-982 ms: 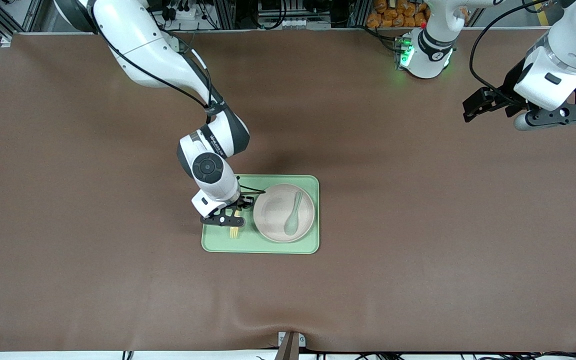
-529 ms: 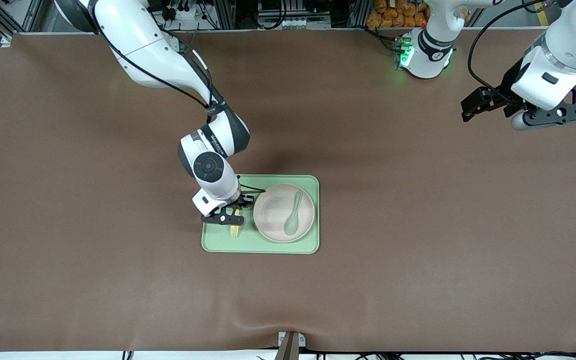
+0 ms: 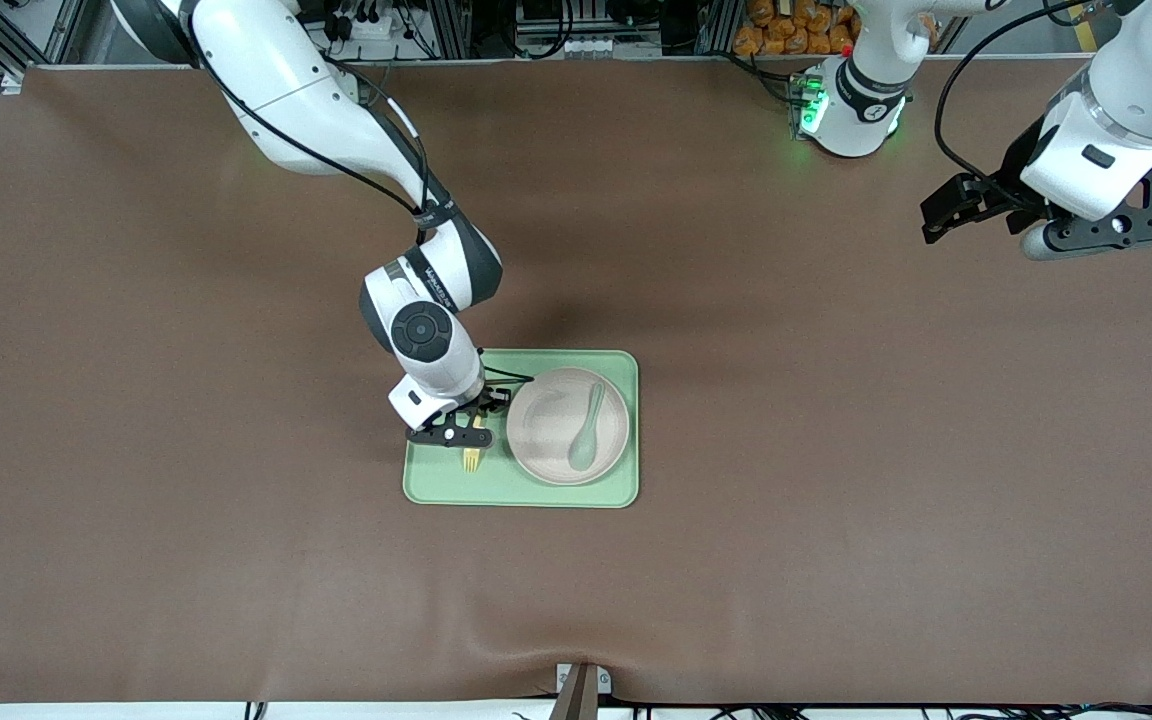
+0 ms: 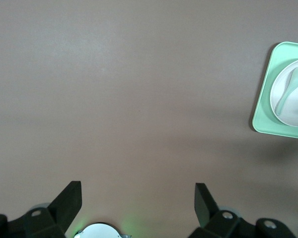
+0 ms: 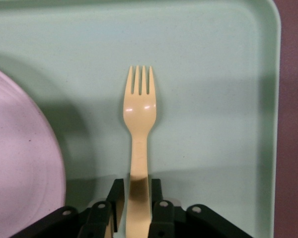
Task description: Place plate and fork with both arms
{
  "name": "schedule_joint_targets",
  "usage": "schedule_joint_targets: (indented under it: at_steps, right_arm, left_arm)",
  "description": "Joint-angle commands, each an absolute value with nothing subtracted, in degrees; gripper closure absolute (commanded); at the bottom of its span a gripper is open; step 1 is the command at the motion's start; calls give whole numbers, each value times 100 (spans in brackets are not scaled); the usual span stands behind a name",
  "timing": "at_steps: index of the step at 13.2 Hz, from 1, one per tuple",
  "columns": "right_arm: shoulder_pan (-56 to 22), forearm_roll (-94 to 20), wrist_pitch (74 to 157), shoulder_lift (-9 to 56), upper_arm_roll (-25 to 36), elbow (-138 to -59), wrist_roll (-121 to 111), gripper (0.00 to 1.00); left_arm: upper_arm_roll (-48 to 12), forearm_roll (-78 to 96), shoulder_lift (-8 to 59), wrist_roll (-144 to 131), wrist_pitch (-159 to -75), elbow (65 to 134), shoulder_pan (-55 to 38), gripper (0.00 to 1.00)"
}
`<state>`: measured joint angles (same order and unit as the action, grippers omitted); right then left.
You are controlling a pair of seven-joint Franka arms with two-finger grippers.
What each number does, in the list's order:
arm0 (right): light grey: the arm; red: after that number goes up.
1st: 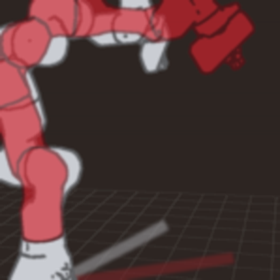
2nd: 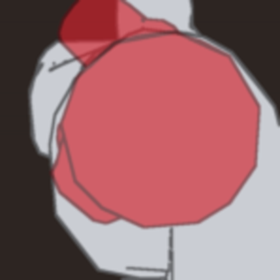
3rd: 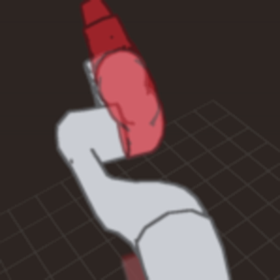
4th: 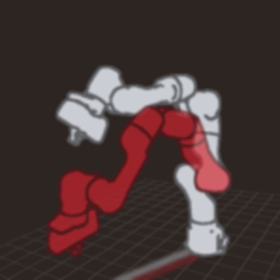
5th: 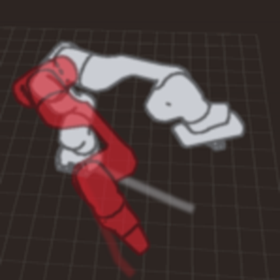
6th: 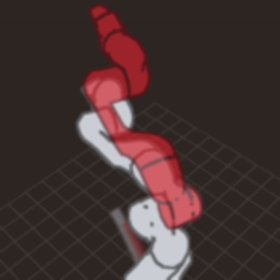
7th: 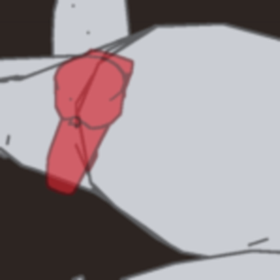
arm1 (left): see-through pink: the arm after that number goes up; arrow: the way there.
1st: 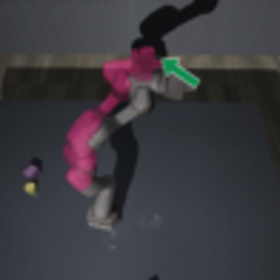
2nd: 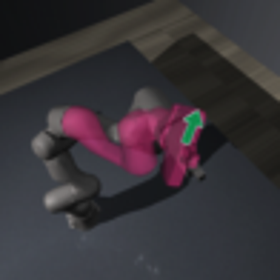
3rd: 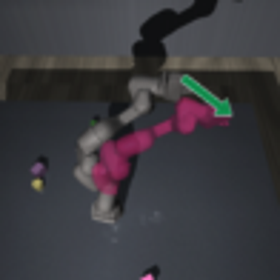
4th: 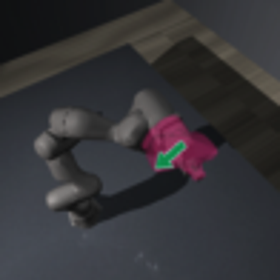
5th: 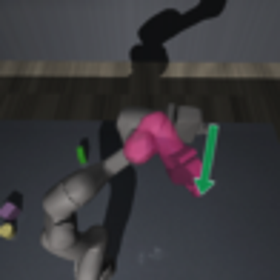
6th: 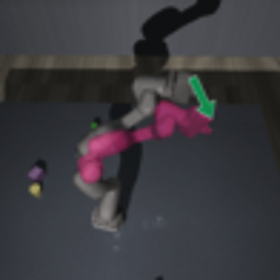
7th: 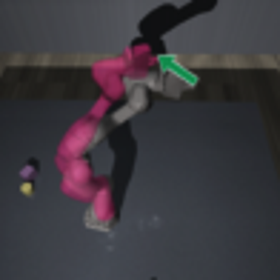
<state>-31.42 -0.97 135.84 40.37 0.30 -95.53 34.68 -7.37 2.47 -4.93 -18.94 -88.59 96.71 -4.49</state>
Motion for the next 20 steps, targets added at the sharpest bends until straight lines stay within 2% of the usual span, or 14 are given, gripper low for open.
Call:
schedule_joint_targets:
  at_steps: [1, 2, 4, 5, 9, 13, 18, 20]
  right_arm:
    - [-3146, -149, 13667, 3920, 26, -9729, 3542, 48]
    - [-3146, -149, 13641, 3911, 26, -9721, 3542, 47]
    - [-3068, -158, 13571, 3868, 26, -9686, 3525, 24]
    - [-3024, -158, 13527, 3798, 26, -9686, 3498, 0]
    - [-2848, -158, 12641, 3402, 35, -9352, 3445, 0]
    - [-2576, -141, 12270, 3121, 44, -9124, 3367, 0]
    - [-1706, -149, 10760, 3050, 53, -8079, 2102, 0]
    - [-1390, -141, 10688, 2927, 53, -7998, 1969, 0]
  left_arm:
    - [-765, 255, -519, -1925, -8930, 9721, -457, 0]
    - [-765, 255, -519, -1925, -8930, 9721, -457, 0]
    - [-765, 255, -519, -1925, -8930, 9712, -457, 0]
    - [-799, 255, -527, -1925, -8930, 9703, -448, 0]
    - [-835, 255, -545, -1934, -8921, 9686, -439, 0]
    - [-896, 255, -589, -1934, -8903, 9686, -439, 0]
    - [-923, 255, -641, -1934, -8859, 9668, -422, 0]
    - [-914, 255, -677, -1934, -8842, 9668, -404, 0]
